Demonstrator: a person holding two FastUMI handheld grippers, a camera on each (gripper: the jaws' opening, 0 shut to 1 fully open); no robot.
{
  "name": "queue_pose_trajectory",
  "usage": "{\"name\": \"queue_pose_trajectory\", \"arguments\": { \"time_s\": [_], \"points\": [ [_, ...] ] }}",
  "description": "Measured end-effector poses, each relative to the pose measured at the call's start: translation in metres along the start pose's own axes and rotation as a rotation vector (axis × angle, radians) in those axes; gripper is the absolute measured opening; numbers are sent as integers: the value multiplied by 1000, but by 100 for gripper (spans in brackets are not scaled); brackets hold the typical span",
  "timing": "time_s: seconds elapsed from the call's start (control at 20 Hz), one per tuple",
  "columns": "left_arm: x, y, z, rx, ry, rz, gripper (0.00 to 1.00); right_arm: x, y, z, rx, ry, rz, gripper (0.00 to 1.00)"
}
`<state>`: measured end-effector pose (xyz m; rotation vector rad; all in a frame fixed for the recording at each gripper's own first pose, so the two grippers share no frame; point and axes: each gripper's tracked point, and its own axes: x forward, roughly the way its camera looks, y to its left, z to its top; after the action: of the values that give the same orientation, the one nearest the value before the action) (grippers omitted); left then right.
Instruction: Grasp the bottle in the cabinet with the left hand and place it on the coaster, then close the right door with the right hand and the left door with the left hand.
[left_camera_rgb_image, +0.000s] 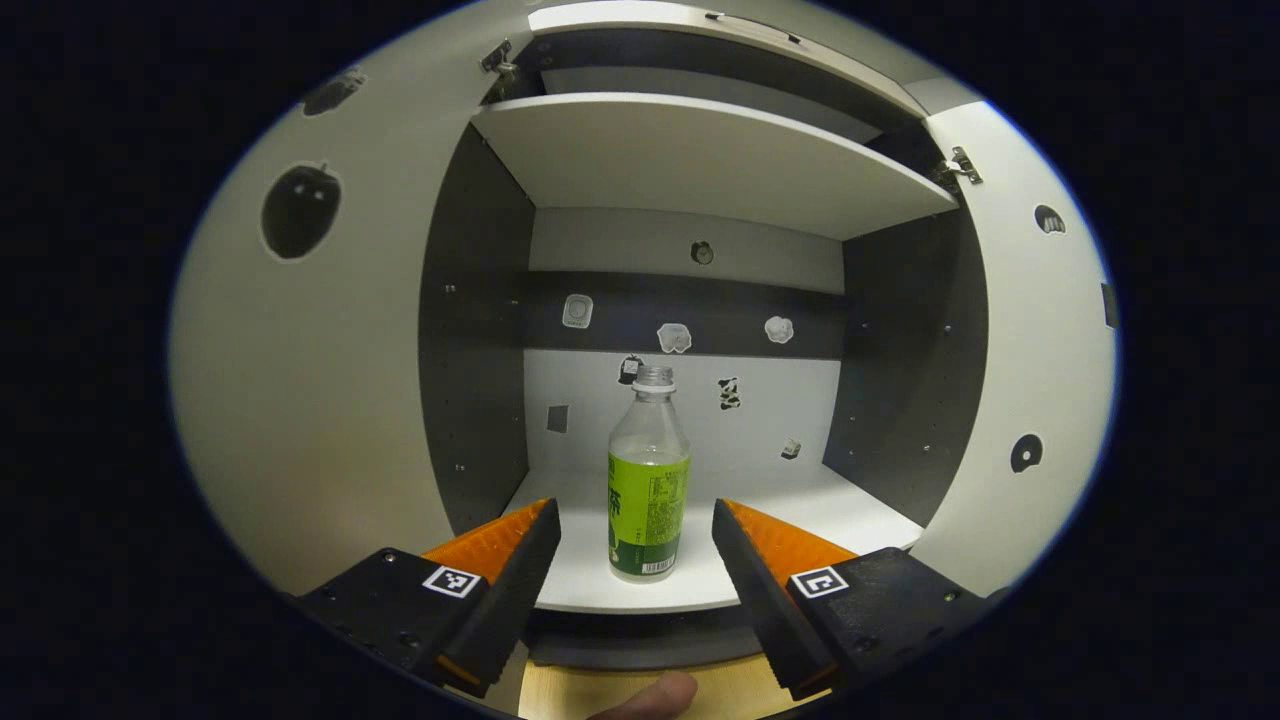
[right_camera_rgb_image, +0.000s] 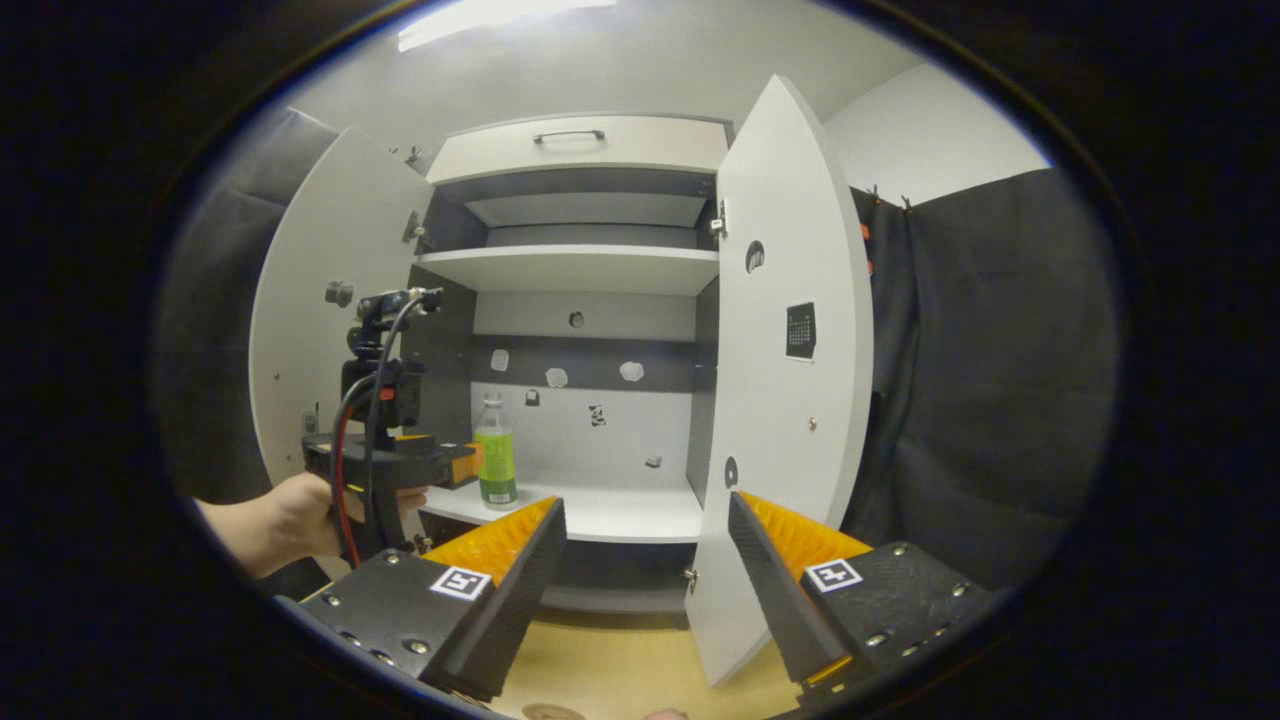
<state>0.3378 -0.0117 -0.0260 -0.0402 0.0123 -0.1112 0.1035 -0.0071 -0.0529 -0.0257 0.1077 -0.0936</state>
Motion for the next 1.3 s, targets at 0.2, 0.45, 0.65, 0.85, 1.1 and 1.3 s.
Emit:
{"name": "queue_pose_trajectory", "arguments": {
  "time_s": [0.2, 0.45, 0.65, 0.85, 1.1, 1.3],
  "points": [
    [39, -3, 1, 7, 7, 0, 97, 2, -9, -3, 0, 3, -11, 98],
    [73, -12, -8, -18, 37, -40, 97, -15, -28, -15, 38, 16, -42, 99],
    [89, -14, -16, -8, 51, -19, 95, -33, -45, -31, 25, 43, -90, 94],
    [98, -12, -11, 59, 40, -21, 79, -50, -53, -39, 36, 54, -110, 99],
    [65, -2, 6, 0, 3, -27, 78, -73, -53, -44, 54, 56, -117, 98],
    [24, 3, 22, -12, -18, -34, 78, -90, -44, -45, 65, 51, -79, 98]
  ]
}}
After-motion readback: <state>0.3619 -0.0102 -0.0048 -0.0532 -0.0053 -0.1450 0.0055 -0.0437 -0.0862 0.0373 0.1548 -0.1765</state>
